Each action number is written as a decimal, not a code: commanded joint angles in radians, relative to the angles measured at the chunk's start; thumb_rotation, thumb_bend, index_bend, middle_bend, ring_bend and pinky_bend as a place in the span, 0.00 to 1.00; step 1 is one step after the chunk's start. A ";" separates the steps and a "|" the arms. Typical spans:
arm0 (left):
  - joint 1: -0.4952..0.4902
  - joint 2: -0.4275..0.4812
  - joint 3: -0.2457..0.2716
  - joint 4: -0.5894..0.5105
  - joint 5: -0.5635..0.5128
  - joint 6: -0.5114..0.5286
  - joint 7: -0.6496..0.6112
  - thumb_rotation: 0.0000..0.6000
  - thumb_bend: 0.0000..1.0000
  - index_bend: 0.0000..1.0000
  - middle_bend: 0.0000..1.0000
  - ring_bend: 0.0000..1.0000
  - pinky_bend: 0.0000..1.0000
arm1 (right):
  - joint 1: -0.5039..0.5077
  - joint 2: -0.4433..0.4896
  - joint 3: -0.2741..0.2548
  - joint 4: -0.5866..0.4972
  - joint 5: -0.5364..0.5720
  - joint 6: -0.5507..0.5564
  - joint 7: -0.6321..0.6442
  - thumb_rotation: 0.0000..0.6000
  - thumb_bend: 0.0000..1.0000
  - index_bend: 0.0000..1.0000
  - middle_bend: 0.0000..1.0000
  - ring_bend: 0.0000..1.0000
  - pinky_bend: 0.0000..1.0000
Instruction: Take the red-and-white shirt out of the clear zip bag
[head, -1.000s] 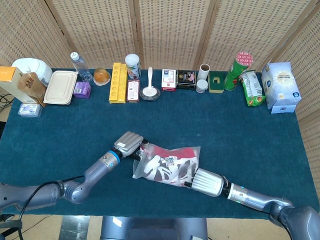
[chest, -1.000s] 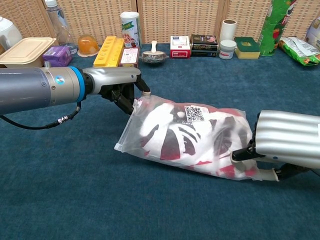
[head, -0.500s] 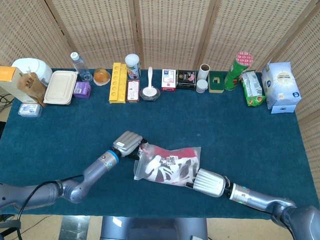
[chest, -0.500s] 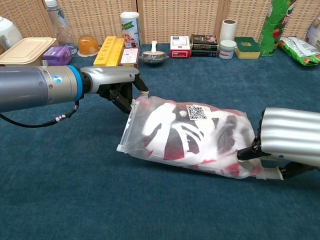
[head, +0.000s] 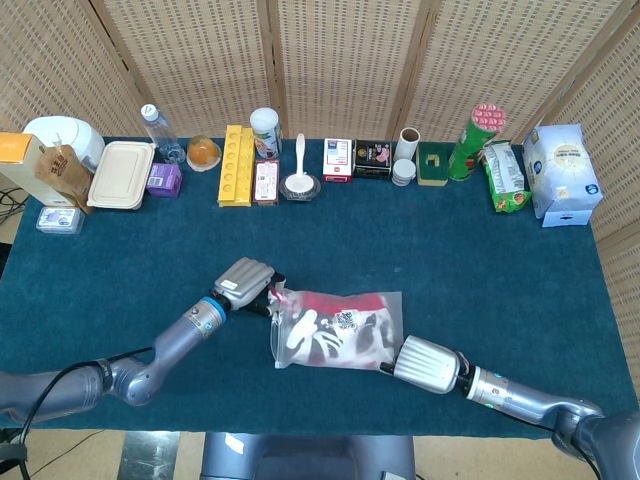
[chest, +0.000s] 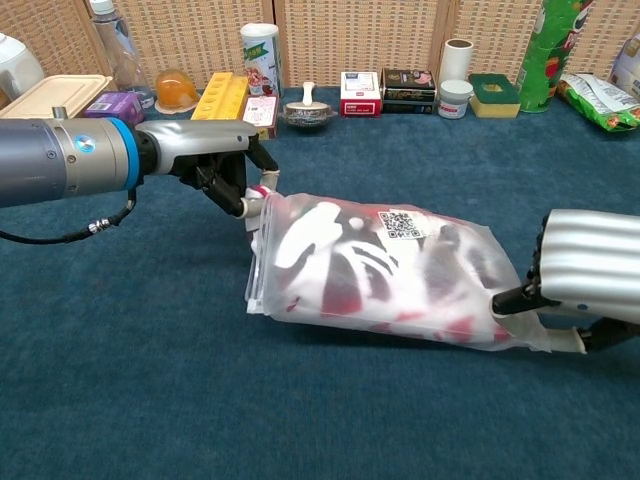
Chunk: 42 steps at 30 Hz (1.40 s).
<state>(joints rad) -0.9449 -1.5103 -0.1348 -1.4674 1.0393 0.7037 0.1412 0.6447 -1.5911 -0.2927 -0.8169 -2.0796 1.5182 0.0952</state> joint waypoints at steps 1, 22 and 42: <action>0.006 0.016 -0.001 -0.010 0.017 0.005 -0.010 1.00 0.49 0.82 1.00 1.00 0.90 | 0.000 0.011 0.003 -0.011 0.005 -0.006 -0.007 1.00 0.42 0.69 0.89 1.00 1.00; 0.060 0.143 -0.006 -0.011 0.112 0.040 -0.108 1.00 0.49 0.82 1.00 1.00 0.90 | -0.033 0.170 0.028 -0.111 0.082 -0.077 -0.083 1.00 0.42 0.70 0.90 1.00 1.00; 0.064 0.142 -0.026 0.064 0.105 0.052 -0.110 1.00 0.49 0.82 1.00 1.00 0.90 | -0.107 0.237 0.049 -0.073 0.144 -0.062 -0.072 1.00 0.42 0.70 0.90 1.00 1.00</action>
<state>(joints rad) -0.8803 -1.3665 -0.1600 -1.4052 1.1460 0.7558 0.0305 0.5398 -1.3558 -0.2441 -0.8922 -1.9378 1.4555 0.0221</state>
